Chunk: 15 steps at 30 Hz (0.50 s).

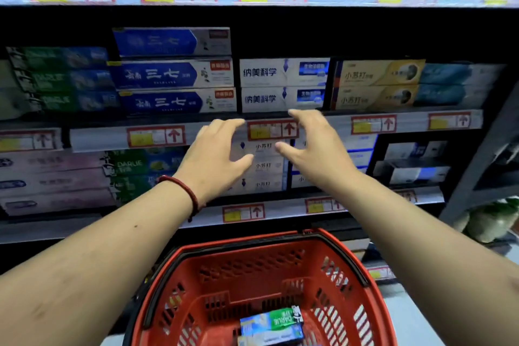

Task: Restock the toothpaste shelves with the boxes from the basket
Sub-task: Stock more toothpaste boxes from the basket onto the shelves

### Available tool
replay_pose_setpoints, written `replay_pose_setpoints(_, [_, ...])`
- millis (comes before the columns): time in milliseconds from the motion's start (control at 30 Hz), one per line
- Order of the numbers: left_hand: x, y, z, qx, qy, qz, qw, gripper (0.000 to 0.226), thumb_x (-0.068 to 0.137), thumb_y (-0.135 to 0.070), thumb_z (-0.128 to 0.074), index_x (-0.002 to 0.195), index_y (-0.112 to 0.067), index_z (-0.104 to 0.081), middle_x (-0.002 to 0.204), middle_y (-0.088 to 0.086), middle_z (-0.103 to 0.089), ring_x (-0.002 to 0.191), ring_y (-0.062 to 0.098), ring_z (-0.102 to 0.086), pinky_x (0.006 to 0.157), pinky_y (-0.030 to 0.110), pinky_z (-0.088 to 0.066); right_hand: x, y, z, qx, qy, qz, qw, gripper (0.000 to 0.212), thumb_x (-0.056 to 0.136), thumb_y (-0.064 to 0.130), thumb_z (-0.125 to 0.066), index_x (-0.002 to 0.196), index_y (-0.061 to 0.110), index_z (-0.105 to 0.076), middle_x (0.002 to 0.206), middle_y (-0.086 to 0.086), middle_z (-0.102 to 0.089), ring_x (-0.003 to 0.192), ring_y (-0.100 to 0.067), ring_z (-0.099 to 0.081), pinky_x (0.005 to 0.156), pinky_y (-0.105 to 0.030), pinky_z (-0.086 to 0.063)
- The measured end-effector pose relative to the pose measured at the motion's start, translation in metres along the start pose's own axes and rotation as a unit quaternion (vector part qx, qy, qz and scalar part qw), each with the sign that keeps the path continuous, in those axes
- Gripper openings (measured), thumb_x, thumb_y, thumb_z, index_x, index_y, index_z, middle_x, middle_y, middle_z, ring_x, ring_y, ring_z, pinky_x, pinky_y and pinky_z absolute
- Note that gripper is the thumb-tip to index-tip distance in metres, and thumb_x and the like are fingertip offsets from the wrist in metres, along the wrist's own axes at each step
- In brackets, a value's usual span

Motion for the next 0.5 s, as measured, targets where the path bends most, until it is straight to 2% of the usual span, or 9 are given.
replay_pose_setpoints(167, [-0.039, 0.017, -0.042, 0.014, 0.057, 0.009, 0.998, 0.067, 0.090, -0.049, -0.068, 0.147, -0.025, -0.045, 0.136, 0.000, -0.054, 0.130, 0.021, -0.047, 0.110, 0.041, -0.042, -0.048, -0.012, -0.048, 0.001, 0.073, 0.003, 0.997, 0.067, 0.089, 0.039, -0.074, 0.146, 0.020, -0.047, 0.139, 0.002, -0.050, 0.125, -0.016, -0.053, 0.106, -0.030, -0.043])
replay_pose_setpoints(233, [-0.057, 0.027, -0.068, 0.013, 0.088, 0.016, 0.996, 0.062, 0.088, -0.050, -0.071, 0.141, -0.025, -0.050, 0.128, -0.001, -0.058, 0.124, 0.020, -0.052, 0.107, 0.040, -0.045, -0.070, -0.025, -0.070, -0.004, 0.107, -0.007, 0.994, 0.067, 0.088, 0.040, -0.075, 0.145, 0.019, -0.048, 0.135, 0.001, -0.053, 0.120, -0.016, -0.055, 0.101, -0.027, -0.041])
replay_pose_setpoints(500, [-0.131, 0.077, -0.189, -0.004, 0.248, 0.072, 0.966, 0.062, 0.083, -0.052, -0.075, 0.135, -0.023, -0.057, 0.130, 0.002, -0.063, 0.124, 0.021, -0.058, 0.107, 0.036, -0.044, -0.151, -0.100, -0.162, -0.013, 0.268, -0.089, 0.959, 0.075, 0.082, 0.043, -0.081, 0.144, 0.018, -0.049, 0.138, -0.001, -0.053, 0.126, -0.017, -0.053, 0.106, -0.027, -0.041])
Point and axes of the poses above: each hand's wrist, its own x-axis towards the middle knuckle, its own z-axis out of the back of the hand, y = z × x, the point moved 9 cm from there along x, towards the middle knuckle
